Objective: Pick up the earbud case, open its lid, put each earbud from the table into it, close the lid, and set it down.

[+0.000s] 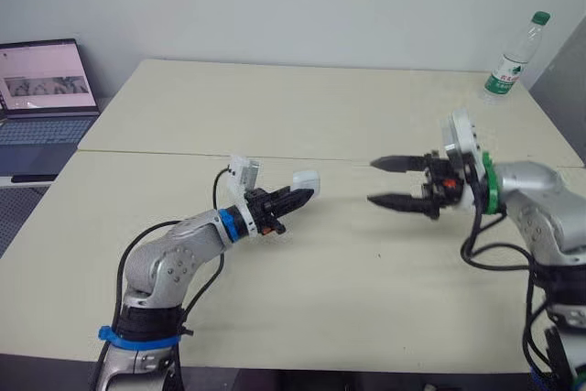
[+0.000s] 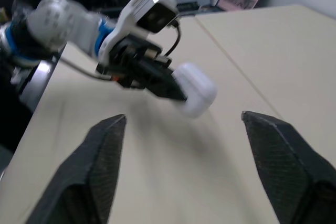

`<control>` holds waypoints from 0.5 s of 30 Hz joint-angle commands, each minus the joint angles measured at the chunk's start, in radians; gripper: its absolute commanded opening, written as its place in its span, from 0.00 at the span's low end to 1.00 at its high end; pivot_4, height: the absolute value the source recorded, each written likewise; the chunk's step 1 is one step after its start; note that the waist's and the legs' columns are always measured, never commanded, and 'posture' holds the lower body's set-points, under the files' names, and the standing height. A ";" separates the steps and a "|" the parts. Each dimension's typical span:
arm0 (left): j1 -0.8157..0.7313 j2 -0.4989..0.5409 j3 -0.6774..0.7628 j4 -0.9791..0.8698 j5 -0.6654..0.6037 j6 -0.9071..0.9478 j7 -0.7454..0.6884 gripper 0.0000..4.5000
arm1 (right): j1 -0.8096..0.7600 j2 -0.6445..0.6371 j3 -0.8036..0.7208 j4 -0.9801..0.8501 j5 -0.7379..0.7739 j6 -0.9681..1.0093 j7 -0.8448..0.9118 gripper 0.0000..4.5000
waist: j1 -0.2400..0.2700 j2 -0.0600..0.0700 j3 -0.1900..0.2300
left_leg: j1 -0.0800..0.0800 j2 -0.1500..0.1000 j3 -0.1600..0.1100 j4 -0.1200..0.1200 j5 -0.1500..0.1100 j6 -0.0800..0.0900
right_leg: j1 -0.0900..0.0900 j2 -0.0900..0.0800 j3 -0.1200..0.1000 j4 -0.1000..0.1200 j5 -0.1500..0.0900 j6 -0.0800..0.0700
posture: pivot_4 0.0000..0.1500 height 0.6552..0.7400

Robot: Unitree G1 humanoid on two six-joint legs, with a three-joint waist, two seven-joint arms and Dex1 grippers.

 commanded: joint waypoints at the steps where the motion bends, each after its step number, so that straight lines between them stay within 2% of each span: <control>1: -0.027 -0.053 0.011 0.024 -0.096 0.123 0.055 0.18 | 0.042 -0.028 -0.018 0.021 -0.043 -0.134 0.066 0.99 | -0.001 0.000 0.000 | 0.000 0.000 0.000 0.000 0.000 0.000 | 0.000 0.000 0.000 0.000 0.000 0.000 | 1.00 1.00; 3: -0.046 -0.125 0.037 0.104 -0.104 0.160 0.139 0.18 | 0.062 -0.026 -0.020 0.061 -0.070 -0.189 0.068 0.99 | 0.000 -0.001 0.000 | 0.001 0.000 0.000 0.000 0.000 0.000 | 0.001 0.000 0.000 0.000 0.000 0.000 | 1.00 1.00; 6: -0.060 -0.181 0.063 0.188 -0.100 0.199 0.199 0.18 | 0.066 -0.007 -0.026 0.082 -0.096 -0.227 0.027 0.99 | -0.002 -0.001 0.000 | 0.003 0.000 0.000 0.000 0.000 0.000 | 0.001 0.000 0.000 0.002 0.000 0.000 | 1.00 1.00; 11: -0.069 -0.185 0.105 0.253 -0.102 0.266 0.245 0.18 | 0.050 0.011 -0.028 0.081 -0.079 -0.196 -0.013 0.99 | -0.008 -0.001 0.000 | 0.004 0.002 -0.001 0.000 0.000 -0.001 | 0.001 0.002 0.001 0.004 0.000 -0.002 | 1.00 1.00; 13: -0.067 -0.172 0.113 0.261 -0.091 0.284 0.253 0.34 | 0.038 0.021 -0.022 0.093 -0.090 -0.208 -0.021 1.00 | -0.008 -0.001 0.000 | 0.004 0.002 -0.001 0.000 0.000 -0.001 | 0.001 0.002 0.001 0.004 -0.001 -0.002 | 1.00 1.00; 15: -0.064 -0.159 0.129 0.262 -0.090 0.301 0.260 0.45 | 0.024 0.032 -0.015 0.106 -0.096 -0.213 -0.031 1.00 | -0.007 -0.001 0.000 | 0.004 0.002 0.000 0.000 0.001 -0.001 | 0.001 0.002 0.001 0.004 -0.001 -0.002 | 1.00 1.00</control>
